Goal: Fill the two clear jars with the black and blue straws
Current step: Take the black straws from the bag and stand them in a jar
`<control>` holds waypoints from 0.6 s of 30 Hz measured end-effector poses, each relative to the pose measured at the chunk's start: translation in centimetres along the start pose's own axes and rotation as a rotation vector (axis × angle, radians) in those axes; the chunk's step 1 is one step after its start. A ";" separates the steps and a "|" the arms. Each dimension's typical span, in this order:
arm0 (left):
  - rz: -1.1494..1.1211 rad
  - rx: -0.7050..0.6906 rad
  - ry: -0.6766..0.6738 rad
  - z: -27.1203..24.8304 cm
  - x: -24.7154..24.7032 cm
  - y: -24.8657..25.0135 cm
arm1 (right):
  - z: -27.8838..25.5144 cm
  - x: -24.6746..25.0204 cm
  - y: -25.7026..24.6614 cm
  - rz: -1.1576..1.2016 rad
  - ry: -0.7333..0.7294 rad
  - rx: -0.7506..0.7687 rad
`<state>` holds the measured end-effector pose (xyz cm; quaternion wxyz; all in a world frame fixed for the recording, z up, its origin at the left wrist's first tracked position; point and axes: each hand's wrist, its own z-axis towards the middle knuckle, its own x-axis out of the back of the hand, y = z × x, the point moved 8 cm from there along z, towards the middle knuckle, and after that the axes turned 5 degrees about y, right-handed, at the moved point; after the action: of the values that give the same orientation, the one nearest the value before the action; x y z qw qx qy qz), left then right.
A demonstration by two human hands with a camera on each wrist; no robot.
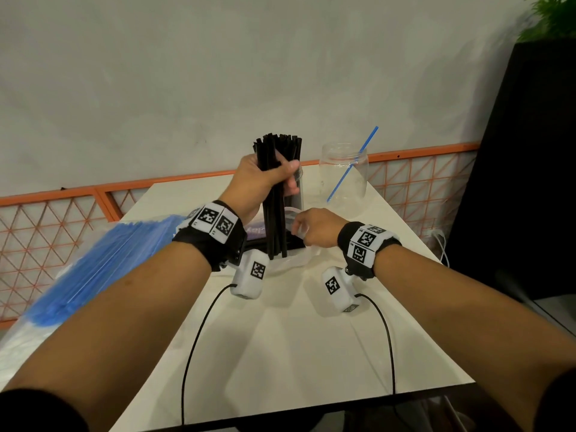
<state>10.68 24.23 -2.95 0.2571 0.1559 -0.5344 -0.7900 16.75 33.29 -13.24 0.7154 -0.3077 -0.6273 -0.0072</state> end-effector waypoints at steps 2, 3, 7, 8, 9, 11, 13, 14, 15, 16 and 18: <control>-0.089 -0.009 0.009 0.1 -0.1 0.2 | 0.1 0.0 -0.1 0.002 0.001 0.004; -0.117 -0.010 0.022 0.1 0.0 0.2 | 0.2 0.0 -0.1 0.000 -0.002 0.008; -0.074 0.002 0.025 -0.2 -0.2 -1.1 | 0.1 -0.2 -0.2 0.007 -0.006 0.021; -0.033 0.006 0.010 -0.4 -0.4 -1.7 | 0.0 0.0 -0.4 0.020 0.007 0.028; 0.001 0.014 -0.002 -0.6 -0.5 -2.3 | -0.1 0.2 -0.6 0.047 0.033 0.038; 0.023 0.043 -0.006 -0.9 -0.5 -3.5 | -0.3 0.9 -1.1 0.119 0.108 0.075; 0.030 0.074 0.011 -1.1 -0.4 -4.6 | -0.4 1.7 -1.3 0.186 0.180 0.106; 0.034 0.087 0.018 -1.1 -0.4 -5.0 | -0.4 2.0 -1.4 0.217 0.211 0.120; 0.036 0.099 0.020 -1.1 -0.4 -5.3 | -0.4 2.3 -1.5 0.241 0.234 0.130; 0.037 0.112 0.016 -1.2 -0.5 -5.6 | -0.4 2.5 -1.5 0.256 0.246 0.134; 0.042 0.138 -0.003 -1.3 -0.7 -6.1 | -0.2 2.6 -1.6 0.273 0.249 0.128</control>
<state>10.49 25.49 -9.05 0.2615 0.1607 -0.5911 -0.7459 16.84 32.91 -10.20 0.8000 -0.3405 -0.4855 0.0916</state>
